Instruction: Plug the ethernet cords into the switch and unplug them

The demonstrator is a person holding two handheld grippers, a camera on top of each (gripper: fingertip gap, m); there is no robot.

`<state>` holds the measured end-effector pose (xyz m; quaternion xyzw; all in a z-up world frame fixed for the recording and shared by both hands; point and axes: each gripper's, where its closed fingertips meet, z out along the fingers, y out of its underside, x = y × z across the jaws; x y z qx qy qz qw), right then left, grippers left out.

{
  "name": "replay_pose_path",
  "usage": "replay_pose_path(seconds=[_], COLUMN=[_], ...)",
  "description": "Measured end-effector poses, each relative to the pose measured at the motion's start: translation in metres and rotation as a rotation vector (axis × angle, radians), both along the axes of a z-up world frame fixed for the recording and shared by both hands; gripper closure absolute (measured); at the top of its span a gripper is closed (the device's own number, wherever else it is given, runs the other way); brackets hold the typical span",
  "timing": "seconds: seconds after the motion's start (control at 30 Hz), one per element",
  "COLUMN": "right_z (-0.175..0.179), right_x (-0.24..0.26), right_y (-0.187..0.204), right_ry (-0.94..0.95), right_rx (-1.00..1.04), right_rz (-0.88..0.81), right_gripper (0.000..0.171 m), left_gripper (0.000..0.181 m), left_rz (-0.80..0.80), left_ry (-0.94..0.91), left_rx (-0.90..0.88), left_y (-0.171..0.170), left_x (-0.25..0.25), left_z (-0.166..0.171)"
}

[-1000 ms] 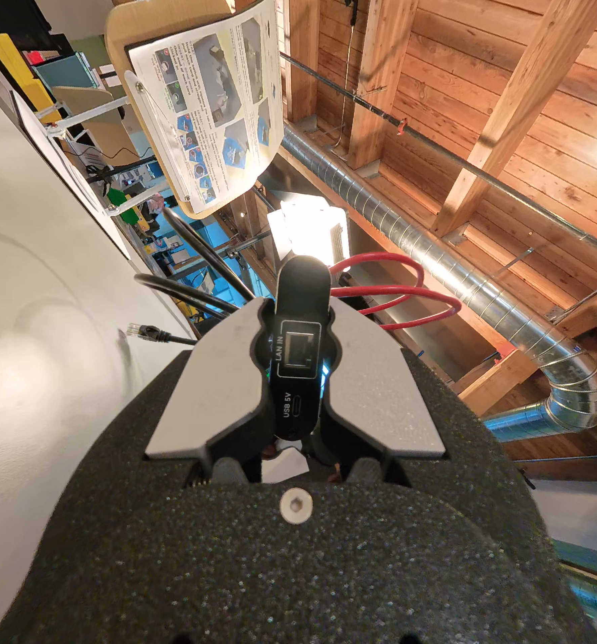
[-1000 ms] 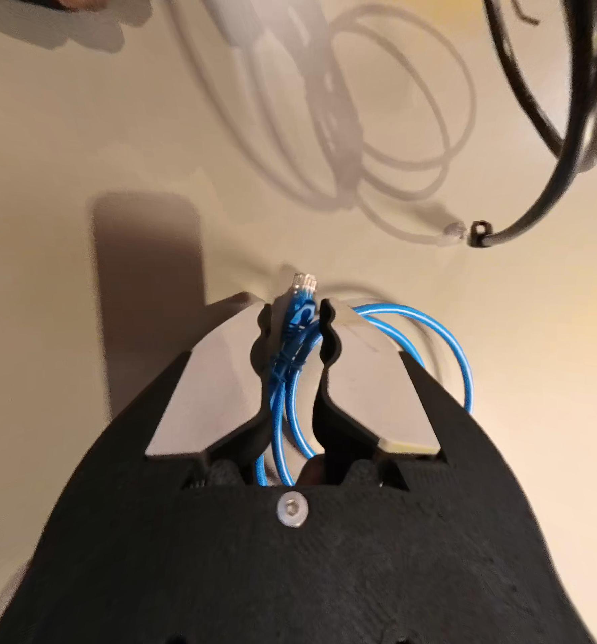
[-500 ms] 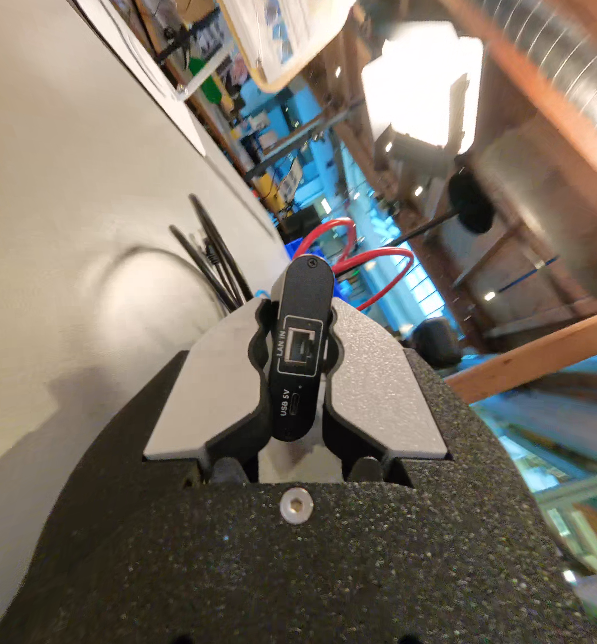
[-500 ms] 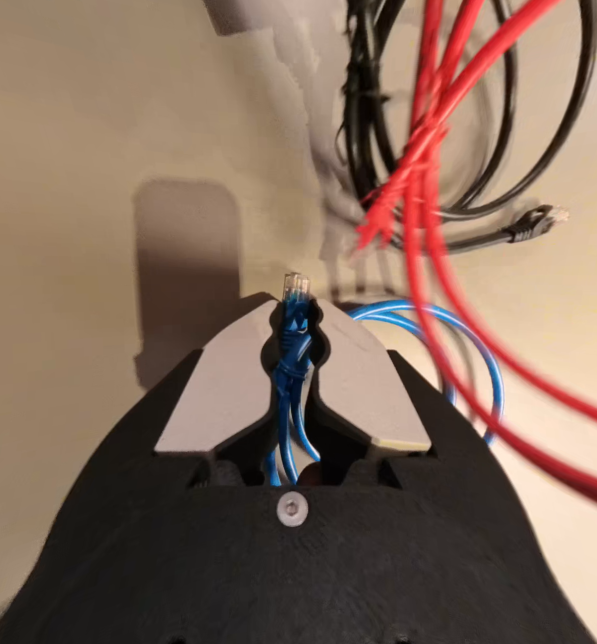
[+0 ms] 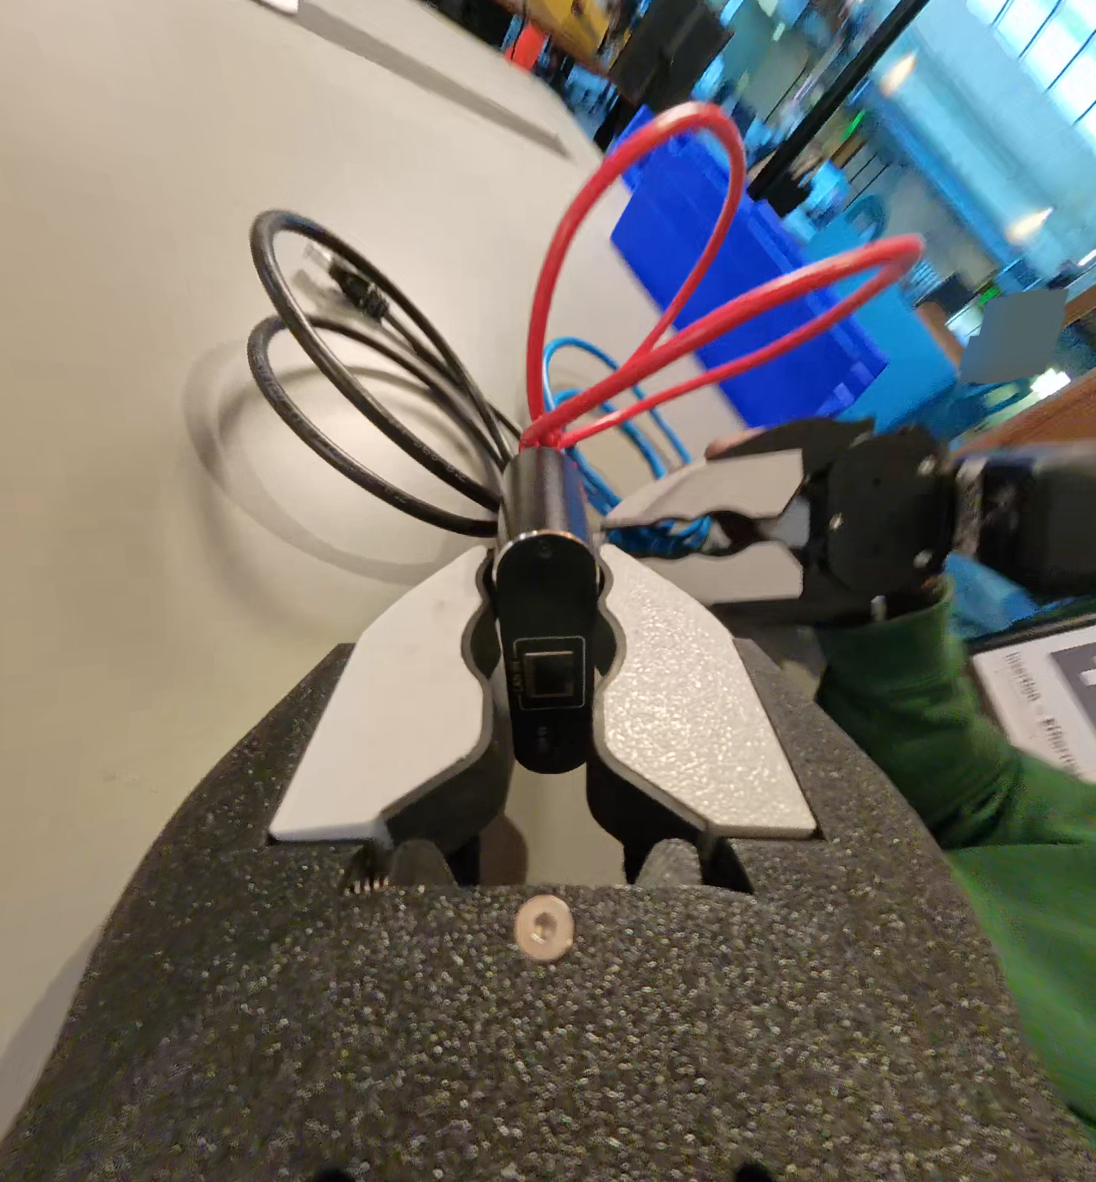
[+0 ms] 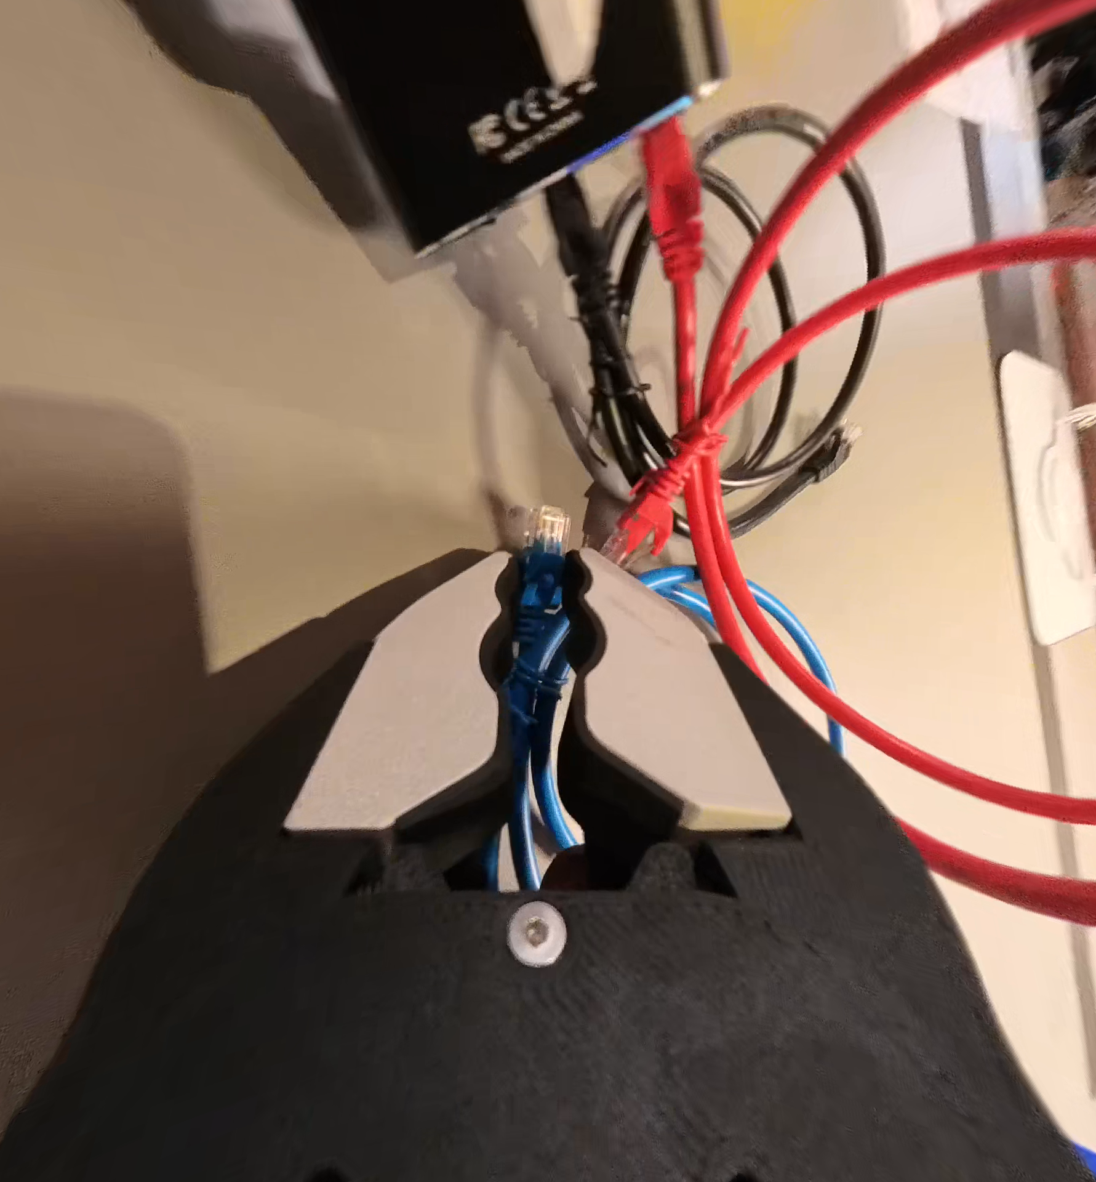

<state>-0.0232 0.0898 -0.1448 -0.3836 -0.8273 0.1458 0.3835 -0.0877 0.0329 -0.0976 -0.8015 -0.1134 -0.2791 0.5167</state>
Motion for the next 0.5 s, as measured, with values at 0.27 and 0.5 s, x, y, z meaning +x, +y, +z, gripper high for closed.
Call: replay_pose_path(seconds=[0.27,0.5], right_z=[0.035,0.058], right_x=[0.002,0.003], right_y=[-0.025,-0.041], right_ry=[0.275,0.367], right_rx=[0.180,0.274], right_rz=[0.136,0.168], right_gripper=[0.158,0.158], left_gripper=[0.155,0.155], left_rz=[-0.055,-0.017], left_ry=[-0.321,-0.783], left_rx=[0.215,0.521], left_y=[-0.002,-0.004], left_x=[-0.002,-0.025], left_z=[0.034,0.067])
